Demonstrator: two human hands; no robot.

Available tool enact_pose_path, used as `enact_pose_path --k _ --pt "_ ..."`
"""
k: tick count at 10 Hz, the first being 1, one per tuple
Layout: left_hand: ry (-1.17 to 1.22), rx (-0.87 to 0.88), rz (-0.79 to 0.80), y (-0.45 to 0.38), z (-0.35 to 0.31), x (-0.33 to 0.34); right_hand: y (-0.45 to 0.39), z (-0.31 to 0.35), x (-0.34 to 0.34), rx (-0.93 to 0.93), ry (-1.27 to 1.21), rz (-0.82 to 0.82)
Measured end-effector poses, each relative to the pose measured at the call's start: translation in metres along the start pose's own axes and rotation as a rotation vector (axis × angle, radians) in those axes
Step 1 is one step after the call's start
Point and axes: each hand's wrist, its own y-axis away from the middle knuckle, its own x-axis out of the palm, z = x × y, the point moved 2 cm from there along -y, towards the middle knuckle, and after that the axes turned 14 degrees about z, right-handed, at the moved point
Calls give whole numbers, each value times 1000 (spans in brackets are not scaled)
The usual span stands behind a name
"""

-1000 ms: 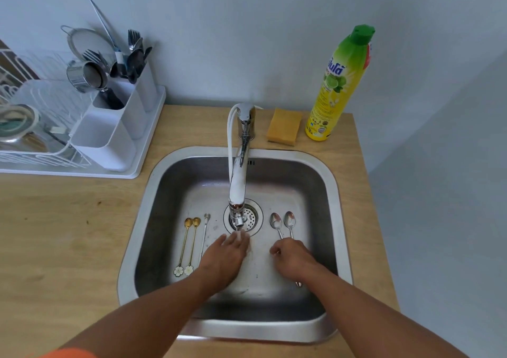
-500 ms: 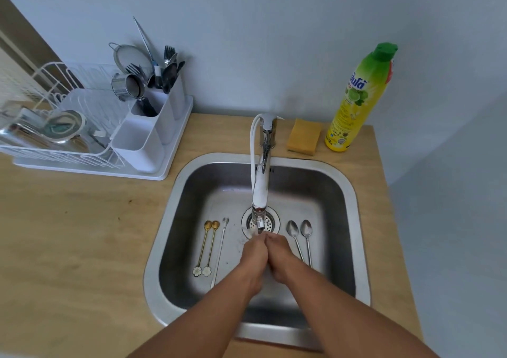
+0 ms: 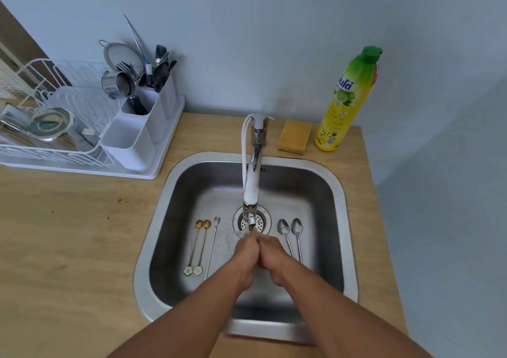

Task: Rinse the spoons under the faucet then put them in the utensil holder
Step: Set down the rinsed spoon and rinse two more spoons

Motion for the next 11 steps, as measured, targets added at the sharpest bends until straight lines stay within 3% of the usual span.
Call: enact_pose_path --k 1,2,3,4,5,6,8,11 --pt "-392 -96 -169 8 -19 3 -1 2 -5 22 -69 5" --pt "591 13 -63 11 -18 -11 -2 -2 2 33 54 48" --pt "374 22 -125 6 -2 -35 1 -11 -1 49 405 5" --pt "-275 149 -187 -6 16 -39 8 -23 -20 187 859 -142" --pt "-829 223 -156 -8 34 -36 12 -34 -33 340 925 -140" --pt "-1092 223 -121 -10 37 -32 10 -41 -45 405 846 -200" --pt "-1353 263 -74 -21 38 -25 15 -38 -56 263 933 -460" --pt "-1251 287 -123 -23 40 -13 4 -26 -76 197 1019 -542"
